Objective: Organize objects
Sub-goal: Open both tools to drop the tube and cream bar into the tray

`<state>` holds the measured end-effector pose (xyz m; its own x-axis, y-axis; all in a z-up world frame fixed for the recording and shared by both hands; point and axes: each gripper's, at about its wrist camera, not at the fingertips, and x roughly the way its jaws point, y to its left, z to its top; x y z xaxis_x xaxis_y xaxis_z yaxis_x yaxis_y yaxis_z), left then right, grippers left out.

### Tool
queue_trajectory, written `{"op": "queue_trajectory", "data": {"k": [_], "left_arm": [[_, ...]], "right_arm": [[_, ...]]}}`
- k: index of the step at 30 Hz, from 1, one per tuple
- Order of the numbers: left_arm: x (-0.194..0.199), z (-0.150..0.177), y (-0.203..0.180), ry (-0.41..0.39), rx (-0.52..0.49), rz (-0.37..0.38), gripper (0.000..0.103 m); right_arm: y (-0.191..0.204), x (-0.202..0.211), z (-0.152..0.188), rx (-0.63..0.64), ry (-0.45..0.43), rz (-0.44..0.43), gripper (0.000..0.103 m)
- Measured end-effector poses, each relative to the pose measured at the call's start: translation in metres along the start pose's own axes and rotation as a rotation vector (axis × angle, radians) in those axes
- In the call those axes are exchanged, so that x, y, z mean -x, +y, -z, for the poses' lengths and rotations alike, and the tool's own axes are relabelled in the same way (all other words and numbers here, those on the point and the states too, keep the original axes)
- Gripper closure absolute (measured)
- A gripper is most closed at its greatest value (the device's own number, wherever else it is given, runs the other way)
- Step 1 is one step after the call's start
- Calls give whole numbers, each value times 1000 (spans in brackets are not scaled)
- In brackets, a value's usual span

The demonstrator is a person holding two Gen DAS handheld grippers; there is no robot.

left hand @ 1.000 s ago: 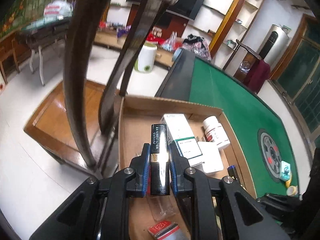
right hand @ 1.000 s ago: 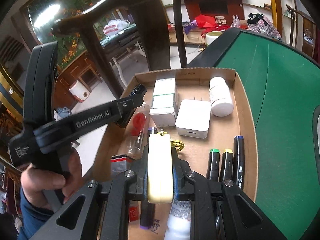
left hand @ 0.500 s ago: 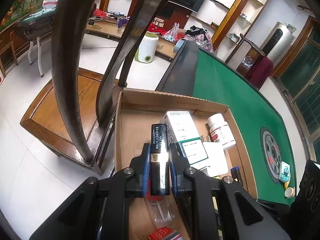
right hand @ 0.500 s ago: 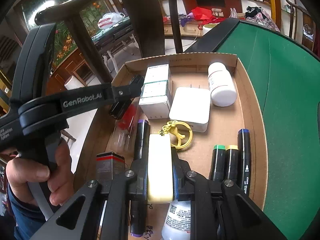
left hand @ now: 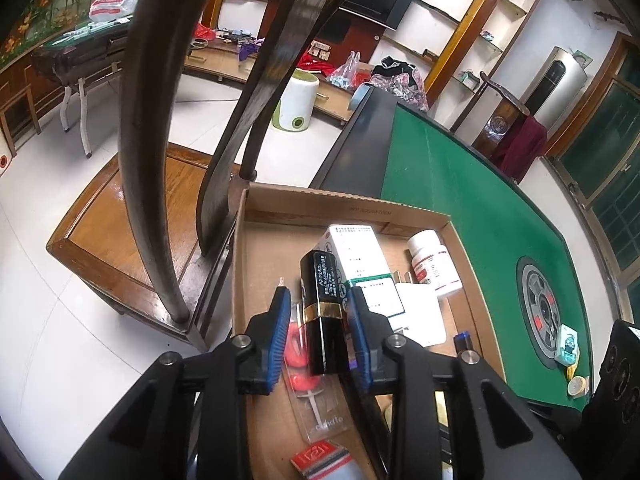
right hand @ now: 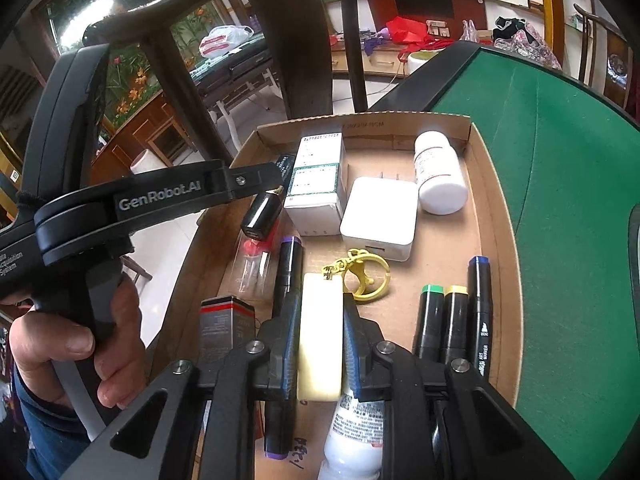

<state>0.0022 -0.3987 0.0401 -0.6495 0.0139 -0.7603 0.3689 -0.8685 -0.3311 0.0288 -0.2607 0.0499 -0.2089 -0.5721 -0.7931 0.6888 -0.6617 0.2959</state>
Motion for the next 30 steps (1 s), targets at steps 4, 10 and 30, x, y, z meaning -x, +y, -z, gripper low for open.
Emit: {"op": "queue_trajectory", "data": {"k": [4,10,30], "left_arm": [[10,3,-4,-15,-4,2,72],[23,9,-13,-34,-18,4,71],[42,39,-107,-46,-171,43,62]], "right_arm": [[-1,-1,1,-3,-9,11,78],[-10,6,8,-24,-19,3,76],[-93,93,62,-138,-136,-16,64]]}}
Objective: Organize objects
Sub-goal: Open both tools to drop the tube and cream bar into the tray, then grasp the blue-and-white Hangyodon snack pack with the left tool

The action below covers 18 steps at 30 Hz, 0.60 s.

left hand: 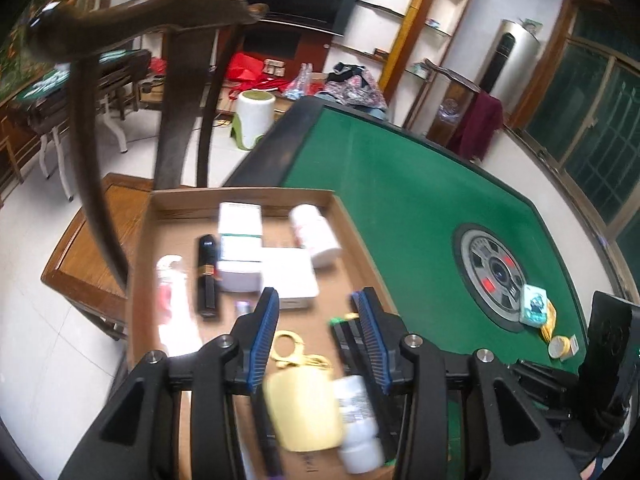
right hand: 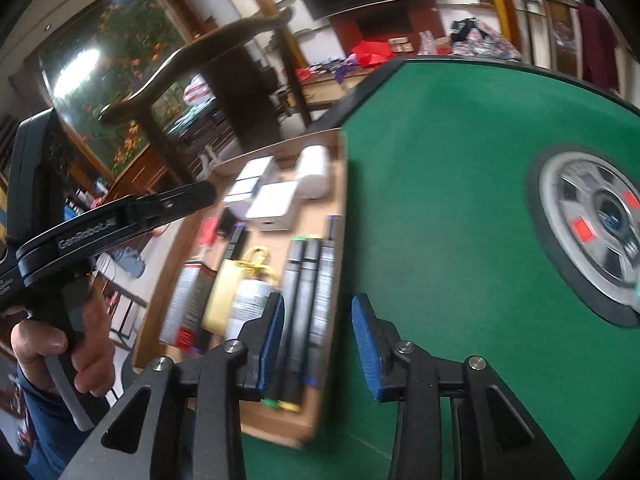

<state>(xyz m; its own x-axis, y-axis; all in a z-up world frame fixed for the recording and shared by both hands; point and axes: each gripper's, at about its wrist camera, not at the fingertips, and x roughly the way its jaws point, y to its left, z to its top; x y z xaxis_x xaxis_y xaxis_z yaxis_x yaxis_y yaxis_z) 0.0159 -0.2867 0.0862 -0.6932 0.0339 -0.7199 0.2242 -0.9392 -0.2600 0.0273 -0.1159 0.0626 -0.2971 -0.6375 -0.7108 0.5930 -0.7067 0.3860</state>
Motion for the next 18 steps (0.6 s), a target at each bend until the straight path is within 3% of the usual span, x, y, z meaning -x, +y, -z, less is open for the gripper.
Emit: {"op": "queue_trajectory", "data": {"k": [8,15,18], "left_arm": [[-22,14,-72,55,-97,41,59],[-58,32,-175,134,-263,130,41],[-78,34,-214,176,-284,193,34]], "right_arm": [[-69,55,16,-98,-82,9,63],[-150,130,29,-229,-228,72,52],[-192,170,42,-318,-310,120,50]]}}
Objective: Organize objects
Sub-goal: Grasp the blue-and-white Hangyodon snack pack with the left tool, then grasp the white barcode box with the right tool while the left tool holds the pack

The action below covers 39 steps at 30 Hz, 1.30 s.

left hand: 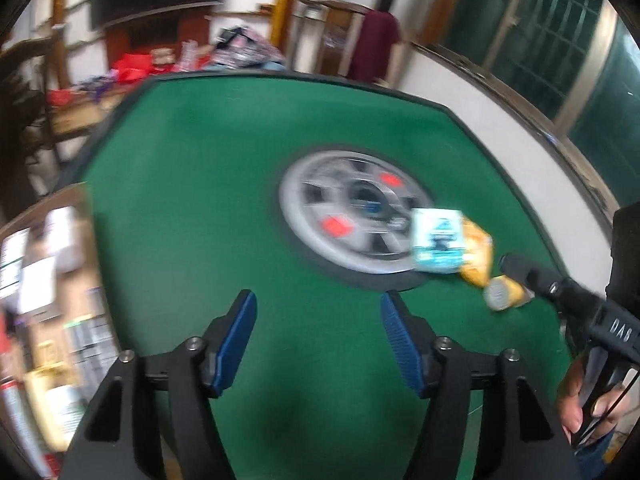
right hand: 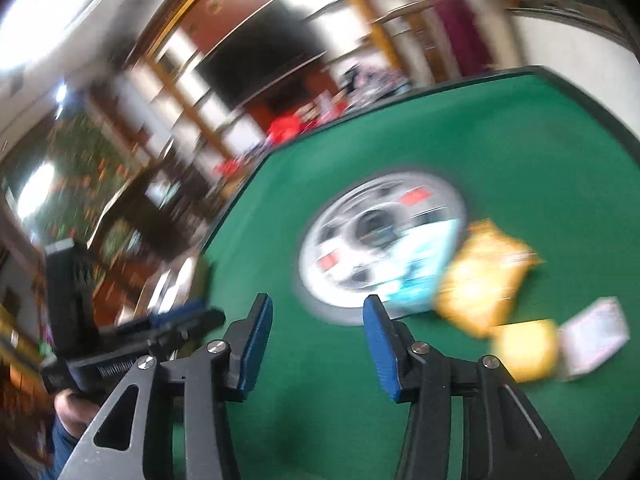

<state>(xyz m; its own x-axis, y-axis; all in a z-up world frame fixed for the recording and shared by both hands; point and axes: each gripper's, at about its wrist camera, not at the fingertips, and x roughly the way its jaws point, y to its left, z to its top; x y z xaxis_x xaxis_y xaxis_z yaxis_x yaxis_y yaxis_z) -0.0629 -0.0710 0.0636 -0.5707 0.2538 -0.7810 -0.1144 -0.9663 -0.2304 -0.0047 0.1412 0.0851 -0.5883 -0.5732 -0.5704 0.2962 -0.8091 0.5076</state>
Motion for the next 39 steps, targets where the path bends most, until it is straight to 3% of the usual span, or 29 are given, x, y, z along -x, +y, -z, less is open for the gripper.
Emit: {"op": "queue_trajectory", "data": {"k": [2,6,10,17,19,20,25,27,30,33,37,39], "left_arm": [[-21,-11,-20,31,6,58,30],[-67,-33,-54,97,43,126,30],[-96,-48,-80,123,12,105,30],[-137,-56,-106,164,-62,28,29],[-141,-52,-106,155,-66,18,40],[-140,-48,-110,140,-101,-20,55],[-121,-23,-102,122,-133,-60,55],[-106,-4,-93,91,-169,-112,55],[-88,19,-76,65,-167,-127,55],[-72,38,-55,33,-148,-135,55],[-64,43,-41,12,-131,-134,55],[-64,41,-38,12,-126,-117,55]], "right_arm": [[-31,27,-6,-61,-77,51,40],[-70,56,-12,-162,-155,133,36],[-90,61,-11,-233,-140,101,36],[-92,63,-15,-248,-146,107,36],[-96,64,-15,-255,-146,127,36],[-98,63,-15,-256,-144,145,36],[-110,62,-14,-260,-123,269,35],[-120,57,-12,-285,-87,291,35],[-133,51,-7,-308,-28,333,35],[-132,46,-3,-322,8,255,35],[-119,29,2,-300,73,75,31],[-113,28,2,-244,69,165,31]]}}
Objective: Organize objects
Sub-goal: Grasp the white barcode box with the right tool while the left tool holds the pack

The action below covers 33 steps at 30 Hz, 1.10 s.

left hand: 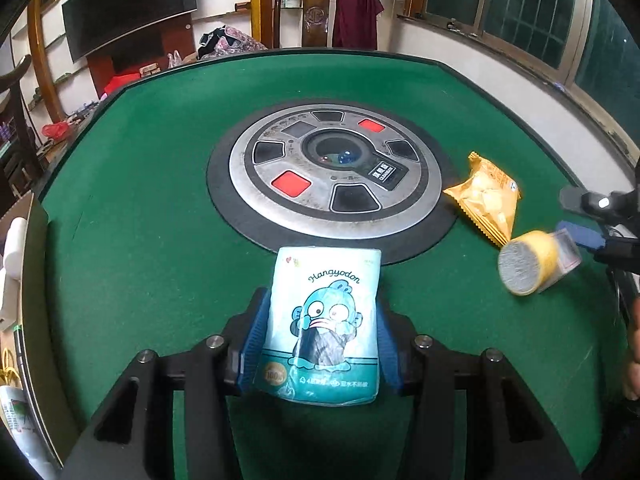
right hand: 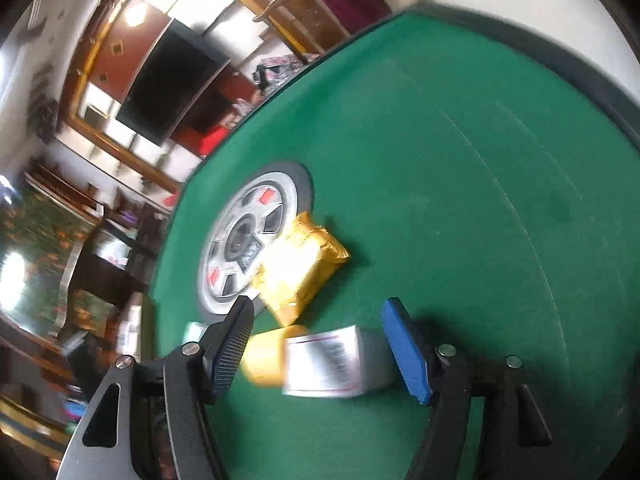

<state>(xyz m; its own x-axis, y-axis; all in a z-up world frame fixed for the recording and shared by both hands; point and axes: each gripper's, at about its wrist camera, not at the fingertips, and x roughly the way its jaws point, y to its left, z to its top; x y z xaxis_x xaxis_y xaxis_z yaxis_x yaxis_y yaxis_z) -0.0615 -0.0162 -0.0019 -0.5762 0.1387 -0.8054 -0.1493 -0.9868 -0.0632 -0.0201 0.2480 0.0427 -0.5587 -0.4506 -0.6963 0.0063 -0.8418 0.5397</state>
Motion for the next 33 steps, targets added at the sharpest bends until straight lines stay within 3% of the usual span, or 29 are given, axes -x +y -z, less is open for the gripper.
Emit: {"op": "queue_trajectory", "data": {"k": [2,6,10,14,19,22,25,28,30,31,33], "left_arm": [[2,-2,3,-1,6,18,55],[-2,-2,3,0,-3,23,55],[-4,-3,4,-1,-6,26,55],[-3,-2,1,-4,-27,3,54],[-4,-2,6,-3,-10,19,54],[-5,-2,5,-5,-11,16,53],[-6,-2,3,-6,-21,6,53],[-6,-2,3,-7,-18,9,53],[-6,-2,2,-6,-22,5,53],[-5,-2,2,-7,-23,5,54],[-4,-2,3,-14,-13,10,58]], "right_arm": [[3,2,2,45,-23,101,31],[5,18,11,76,-50,66,31],[16,19,19,159,-62,87,28],[29,2,26,212,-12,127,28],[37,3,28,266,-36,173,28],[26,7,23,236,-56,260,27],[30,7,26,257,-42,215,27],[41,-4,33,327,-32,269,31],[39,-8,34,335,-27,288,47],[37,-7,34,327,-29,294,50],[35,-5,33,320,-45,293,50]]}}
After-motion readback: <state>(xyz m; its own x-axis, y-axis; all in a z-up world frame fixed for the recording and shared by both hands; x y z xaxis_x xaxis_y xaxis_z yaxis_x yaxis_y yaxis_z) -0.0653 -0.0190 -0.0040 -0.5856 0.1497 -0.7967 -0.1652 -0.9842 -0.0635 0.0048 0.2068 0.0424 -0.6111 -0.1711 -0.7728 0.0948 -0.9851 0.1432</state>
